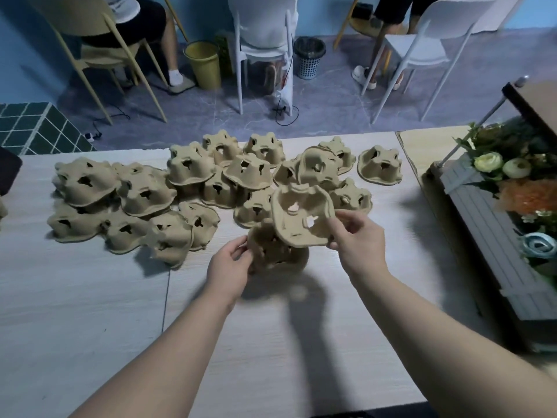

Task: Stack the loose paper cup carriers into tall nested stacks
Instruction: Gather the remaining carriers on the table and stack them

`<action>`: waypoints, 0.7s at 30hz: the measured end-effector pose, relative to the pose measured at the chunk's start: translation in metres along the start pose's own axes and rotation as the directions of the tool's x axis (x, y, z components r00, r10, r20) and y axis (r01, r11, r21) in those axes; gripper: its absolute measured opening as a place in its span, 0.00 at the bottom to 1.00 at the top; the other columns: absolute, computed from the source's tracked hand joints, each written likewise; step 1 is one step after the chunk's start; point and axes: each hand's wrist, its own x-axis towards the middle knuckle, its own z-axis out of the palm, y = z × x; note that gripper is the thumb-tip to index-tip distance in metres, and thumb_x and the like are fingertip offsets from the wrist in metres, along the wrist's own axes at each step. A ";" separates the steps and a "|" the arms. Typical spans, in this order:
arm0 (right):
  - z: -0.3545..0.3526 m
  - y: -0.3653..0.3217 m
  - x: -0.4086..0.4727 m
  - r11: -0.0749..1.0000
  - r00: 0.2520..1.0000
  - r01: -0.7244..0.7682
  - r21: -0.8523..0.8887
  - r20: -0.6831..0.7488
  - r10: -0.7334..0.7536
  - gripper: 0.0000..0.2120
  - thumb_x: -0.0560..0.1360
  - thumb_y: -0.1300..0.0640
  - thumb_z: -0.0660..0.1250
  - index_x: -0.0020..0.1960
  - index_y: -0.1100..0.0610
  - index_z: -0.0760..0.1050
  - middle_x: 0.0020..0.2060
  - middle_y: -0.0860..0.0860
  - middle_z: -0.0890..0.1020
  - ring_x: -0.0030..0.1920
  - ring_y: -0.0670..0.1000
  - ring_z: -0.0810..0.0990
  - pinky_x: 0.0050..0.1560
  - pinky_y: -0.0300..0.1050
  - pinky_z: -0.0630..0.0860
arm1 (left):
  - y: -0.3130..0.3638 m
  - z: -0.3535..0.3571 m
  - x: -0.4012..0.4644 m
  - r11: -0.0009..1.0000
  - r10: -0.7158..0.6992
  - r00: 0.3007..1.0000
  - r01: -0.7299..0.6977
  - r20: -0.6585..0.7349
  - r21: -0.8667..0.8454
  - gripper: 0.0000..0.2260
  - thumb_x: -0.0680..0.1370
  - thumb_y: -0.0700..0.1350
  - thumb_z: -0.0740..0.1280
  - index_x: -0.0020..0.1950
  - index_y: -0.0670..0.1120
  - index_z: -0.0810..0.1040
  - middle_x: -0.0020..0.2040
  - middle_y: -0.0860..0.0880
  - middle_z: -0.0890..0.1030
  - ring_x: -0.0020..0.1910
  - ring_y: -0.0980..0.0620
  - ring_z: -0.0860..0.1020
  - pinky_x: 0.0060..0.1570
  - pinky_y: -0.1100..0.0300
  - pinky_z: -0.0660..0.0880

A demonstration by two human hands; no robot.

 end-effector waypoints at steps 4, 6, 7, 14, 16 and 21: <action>0.017 0.008 -0.013 0.992 0.997 -0.004 -0.129 0.081 0.014 0.06 0.72 0.51 0.71 0.48 0.51 0.80 0.29 0.47 0.83 0.31 0.46 0.81 0.47 0.54 0.80 | 0.001 -0.003 0.003 1.000 -0.020 0.999 0.020 0.036 0.001 0.09 0.82 0.47 0.61 0.54 0.53 0.81 0.56 0.47 0.84 0.57 0.44 0.81 0.59 0.45 0.77; 0.020 0.015 -0.015 0.986 0.996 -0.016 -0.166 0.087 0.031 0.10 0.72 0.48 0.71 0.50 0.51 0.80 0.31 0.47 0.83 0.33 0.48 0.82 0.48 0.54 0.80 | 0.006 -0.003 0.000 0.998 -0.040 0.997 0.043 0.065 -0.048 0.12 0.83 0.52 0.59 0.54 0.50 0.80 0.54 0.47 0.84 0.54 0.45 0.81 0.53 0.48 0.76; 0.021 0.018 -0.016 0.984 0.995 -0.023 -0.175 0.087 0.039 0.11 0.72 0.48 0.72 0.50 0.51 0.79 0.31 0.47 0.84 0.34 0.48 0.82 0.49 0.53 0.79 | 0.008 -0.003 -0.002 0.997 -0.046 0.995 0.052 0.090 -0.065 0.13 0.83 0.53 0.58 0.56 0.49 0.80 0.53 0.47 0.84 0.53 0.46 0.81 0.51 0.50 0.75; 0.019 0.027 -0.018 0.927 0.996 0.018 -0.375 0.086 0.015 0.09 0.72 0.52 0.71 0.52 0.50 0.78 0.41 0.44 0.82 0.40 0.42 0.79 0.45 0.38 0.73 | 0.010 -0.001 -0.005 0.998 -0.004 0.987 0.014 0.163 -0.060 0.15 0.78 0.40 0.69 0.59 0.57 0.74 0.60 0.52 0.80 0.59 0.49 0.79 0.45 0.55 0.79; 0.017 0.029 -0.016 0.919 0.994 0.020 -0.394 0.105 0.024 0.10 0.73 0.50 0.71 0.52 0.51 0.78 0.45 0.45 0.82 0.42 0.45 0.80 0.48 0.41 0.74 | 0.010 0.001 -0.004 0.999 0.002 0.988 0.004 0.157 -0.036 0.18 0.77 0.38 0.70 0.62 0.56 0.75 0.61 0.52 0.79 0.60 0.50 0.78 0.48 0.53 0.80; 0.002 0.033 0.002 0.866 0.993 0.065 -0.496 0.120 -0.006 0.16 0.72 0.50 0.71 0.59 0.53 0.77 0.55 0.47 0.80 0.47 0.47 0.80 0.50 0.41 0.71 | 0.014 0.012 -0.001 1.000 0.012 0.990 -0.009 0.138 -0.019 0.22 0.76 0.37 0.70 0.67 0.52 0.75 0.59 0.52 0.79 0.60 0.49 0.79 0.41 0.57 0.79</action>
